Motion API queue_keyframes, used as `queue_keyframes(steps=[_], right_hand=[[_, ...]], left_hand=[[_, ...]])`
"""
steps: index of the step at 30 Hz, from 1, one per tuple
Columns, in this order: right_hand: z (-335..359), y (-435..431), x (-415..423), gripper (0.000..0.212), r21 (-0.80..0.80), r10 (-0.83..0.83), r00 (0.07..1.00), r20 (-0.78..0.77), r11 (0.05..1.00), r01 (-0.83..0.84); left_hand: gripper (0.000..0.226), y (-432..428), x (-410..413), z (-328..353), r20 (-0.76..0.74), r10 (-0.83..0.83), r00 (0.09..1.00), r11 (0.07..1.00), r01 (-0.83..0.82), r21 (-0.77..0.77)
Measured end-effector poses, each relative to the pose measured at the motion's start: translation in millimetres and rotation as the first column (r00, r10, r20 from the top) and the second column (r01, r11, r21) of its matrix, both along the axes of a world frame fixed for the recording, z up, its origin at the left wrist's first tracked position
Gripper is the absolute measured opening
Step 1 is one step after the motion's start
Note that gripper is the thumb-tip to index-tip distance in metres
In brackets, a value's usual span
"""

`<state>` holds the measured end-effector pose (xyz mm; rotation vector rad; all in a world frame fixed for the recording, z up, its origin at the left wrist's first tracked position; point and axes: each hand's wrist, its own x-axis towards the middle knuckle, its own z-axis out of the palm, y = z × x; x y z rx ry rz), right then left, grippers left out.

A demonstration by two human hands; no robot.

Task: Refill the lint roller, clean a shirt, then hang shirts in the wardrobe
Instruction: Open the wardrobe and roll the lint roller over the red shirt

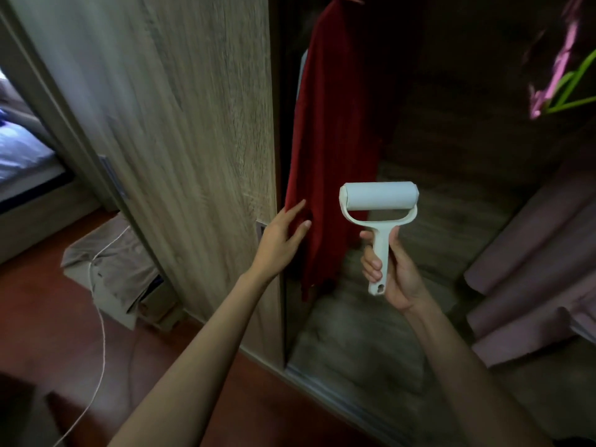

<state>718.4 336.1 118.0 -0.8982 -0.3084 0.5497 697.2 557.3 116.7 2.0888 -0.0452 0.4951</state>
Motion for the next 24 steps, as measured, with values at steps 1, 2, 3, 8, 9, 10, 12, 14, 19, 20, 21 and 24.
queue_keyframes(steps=[1, 2, 3, 8, 9, 10, 12, 14, 19, 20, 21, 24], right_hand=[[2, -1, 3, 0.049, -0.006, 0.011, 1.0, -0.01, 1.0, -0.011], [3, -3, 5, 0.05, -0.014, 0.024, 0.999, -0.021, 1.0, -0.025], [5, -3, 7, 0.051, -0.021, 0.042, 0.999, -0.028, 0.999, -0.043], [9, 4, 17, 0.044, -0.042, 0.176, 0.984, -0.016, 0.983, -0.176], [10, 9, 18, 0.043, -0.035, 0.21, 0.978, -0.014, 0.977, -0.211], [12, 15, 18, 0.043, -0.022, 0.247, 0.969, -0.011, 0.969, -0.247], [19, 32, 18, 0.043, 0.019, 0.32, 0.948, -0.005, 0.947, -0.319], [34, 54, 18, 0.044, 0.058, 0.377, 0.926, 0.014, 0.924, -0.377], [87, 111, 22, 0.046, 0.159, 0.434, 0.893, 0.116, 0.88, -0.448], [91, 120, 23, 0.045, 0.179, 0.435, 0.891, 0.127, 0.874, -0.452], [89, 127, 22, 0.043, 0.193, 0.438, 0.889, 0.134, 0.869, -0.457], [58, 139, 12, 0.046, 0.155, 0.438, 0.893, 0.107, 0.879, -0.45]], left_hand=[[0.047, 0, 0, 1, 0.001, 0.048, 0.999, 0.998, -0.048, -0.027], [0.044, 0, -1, 2, 0.02, 0.106, 0.994, 0.993, -0.105, -0.048], [0.039, 0, -3, 3, 0.057, 0.171, 0.984, 0.984, -0.168, -0.062], [0.035, 6, -36, 18, 0.15, 0.31, 0.939, 0.945, -0.287, -0.157], [0.037, 11, -47, 26, 0.146, 0.306, 0.941, 0.946, -0.283, -0.156], [0.039, 17, -57, 34, 0.138, 0.303, 0.943, 0.947, -0.283, -0.151], [0.038, 32, -77, 54, 0.103, 0.291, 0.951, 0.951, -0.276, -0.136], [0.037, 47, -94, 79, 0.077, 0.274, 0.959, 0.957, -0.265, -0.116], [0.039, 80, -134, 147, 0.08, 0.214, 0.973, 0.971, -0.203, -0.129], [0.039, 86, -142, 157, 0.078, 0.2, 0.977, 0.977, -0.193, -0.091], [0.039, 94, -149, 166, 0.072, 0.186, 0.98, 0.982, -0.184, -0.037], [0.049, 109, -158, 185, 0.01, 0.155, 0.988, 0.985, -0.156, 0.071]])
